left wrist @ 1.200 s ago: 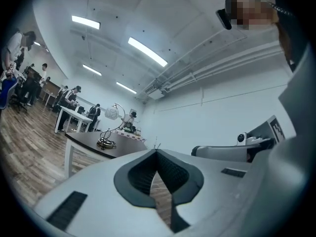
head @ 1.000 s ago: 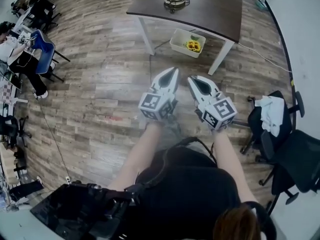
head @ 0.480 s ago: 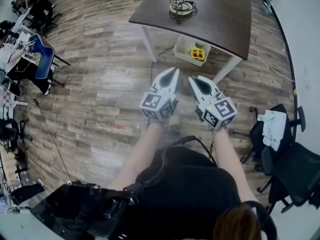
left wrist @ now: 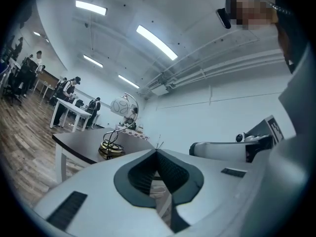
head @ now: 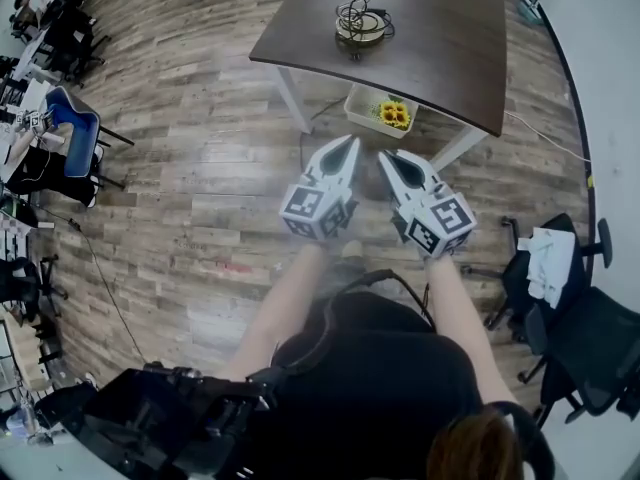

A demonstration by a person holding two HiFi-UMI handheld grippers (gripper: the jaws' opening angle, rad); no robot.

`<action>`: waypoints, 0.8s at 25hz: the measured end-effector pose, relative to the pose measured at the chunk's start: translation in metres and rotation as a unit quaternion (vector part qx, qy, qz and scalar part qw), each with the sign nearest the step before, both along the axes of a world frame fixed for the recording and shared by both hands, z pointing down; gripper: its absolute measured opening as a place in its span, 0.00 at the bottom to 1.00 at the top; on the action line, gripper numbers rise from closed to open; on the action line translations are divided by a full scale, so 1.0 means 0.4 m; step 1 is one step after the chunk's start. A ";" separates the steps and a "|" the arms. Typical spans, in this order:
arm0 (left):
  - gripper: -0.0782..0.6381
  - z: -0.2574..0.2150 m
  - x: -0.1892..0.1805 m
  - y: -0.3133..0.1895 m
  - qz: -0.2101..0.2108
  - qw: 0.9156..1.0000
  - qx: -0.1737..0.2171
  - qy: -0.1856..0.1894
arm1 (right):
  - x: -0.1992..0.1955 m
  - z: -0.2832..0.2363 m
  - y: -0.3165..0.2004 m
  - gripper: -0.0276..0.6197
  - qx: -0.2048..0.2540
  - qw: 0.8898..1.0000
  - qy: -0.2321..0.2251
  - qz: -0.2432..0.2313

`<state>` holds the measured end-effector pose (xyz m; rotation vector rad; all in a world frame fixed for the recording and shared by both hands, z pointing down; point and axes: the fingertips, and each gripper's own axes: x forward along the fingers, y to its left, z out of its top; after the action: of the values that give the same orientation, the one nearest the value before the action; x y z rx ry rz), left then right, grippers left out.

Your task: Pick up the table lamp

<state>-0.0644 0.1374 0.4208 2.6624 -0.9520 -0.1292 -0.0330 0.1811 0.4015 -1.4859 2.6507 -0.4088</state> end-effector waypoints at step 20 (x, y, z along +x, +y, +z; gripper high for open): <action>0.11 0.027 0.044 -0.166 0.011 1.000 -0.004 0.003 | 0.062 0.021 -0.175 0.04 0.004 0.999 0.001 0.042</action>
<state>-0.0469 0.0709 0.4317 2.6618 -0.9200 -0.1286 -0.0081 0.1113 0.4098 -1.5898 2.5778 -0.3896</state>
